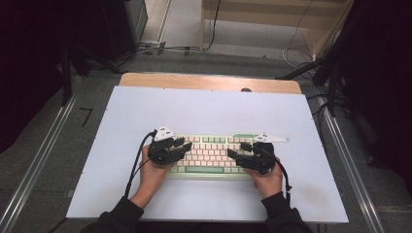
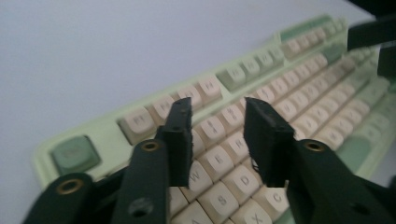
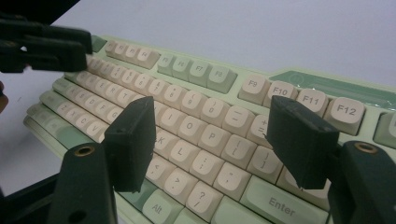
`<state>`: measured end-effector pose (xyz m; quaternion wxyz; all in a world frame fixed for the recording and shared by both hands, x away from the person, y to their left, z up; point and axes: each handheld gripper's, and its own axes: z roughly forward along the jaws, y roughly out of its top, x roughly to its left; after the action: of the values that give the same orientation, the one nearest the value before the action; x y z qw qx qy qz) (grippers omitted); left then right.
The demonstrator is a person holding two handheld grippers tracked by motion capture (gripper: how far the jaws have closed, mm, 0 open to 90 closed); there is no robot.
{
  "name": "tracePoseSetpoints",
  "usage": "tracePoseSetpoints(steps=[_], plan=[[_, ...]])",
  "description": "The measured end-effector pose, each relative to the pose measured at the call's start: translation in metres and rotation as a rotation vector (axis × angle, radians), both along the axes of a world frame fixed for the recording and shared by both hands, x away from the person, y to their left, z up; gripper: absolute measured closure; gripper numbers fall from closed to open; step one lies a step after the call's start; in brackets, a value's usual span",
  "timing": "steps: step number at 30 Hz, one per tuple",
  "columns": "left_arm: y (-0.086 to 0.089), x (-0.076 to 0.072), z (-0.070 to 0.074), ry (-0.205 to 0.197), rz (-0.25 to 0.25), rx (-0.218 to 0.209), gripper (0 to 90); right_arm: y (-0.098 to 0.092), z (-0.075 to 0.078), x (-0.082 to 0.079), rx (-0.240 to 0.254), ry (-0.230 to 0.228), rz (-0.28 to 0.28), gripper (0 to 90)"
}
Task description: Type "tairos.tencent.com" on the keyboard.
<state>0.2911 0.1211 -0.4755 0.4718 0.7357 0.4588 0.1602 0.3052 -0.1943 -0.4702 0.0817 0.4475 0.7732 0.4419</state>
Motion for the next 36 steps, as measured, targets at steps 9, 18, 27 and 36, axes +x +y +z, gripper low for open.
tracePoseSetpoints(steps=[9, 18, 27, 36], plan=[[0.021, 0.006, -0.006, 0.003, 0.161, -0.031, 31.7, 0.000, 0.001, 0.000, 0.000, -0.002, 0.001, 31.1], [0.033, 0.010, -0.010, 0.011, 0.218, -0.042, 31.8, 0.000, 0.001, -0.001, 0.005, -0.005, 0.007, 35.3], [0.032, 0.008, -0.010, -0.001, 0.218, -0.040, 31.8, 0.007, -0.001, -0.003, -0.001, 0.001, 0.059, 45.6], [0.031, 0.007, -0.011, 0.001, 0.204, -0.053, 32.9, 0.013, -0.001, -0.007, -0.015, -0.025, 0.107, 65.7]])
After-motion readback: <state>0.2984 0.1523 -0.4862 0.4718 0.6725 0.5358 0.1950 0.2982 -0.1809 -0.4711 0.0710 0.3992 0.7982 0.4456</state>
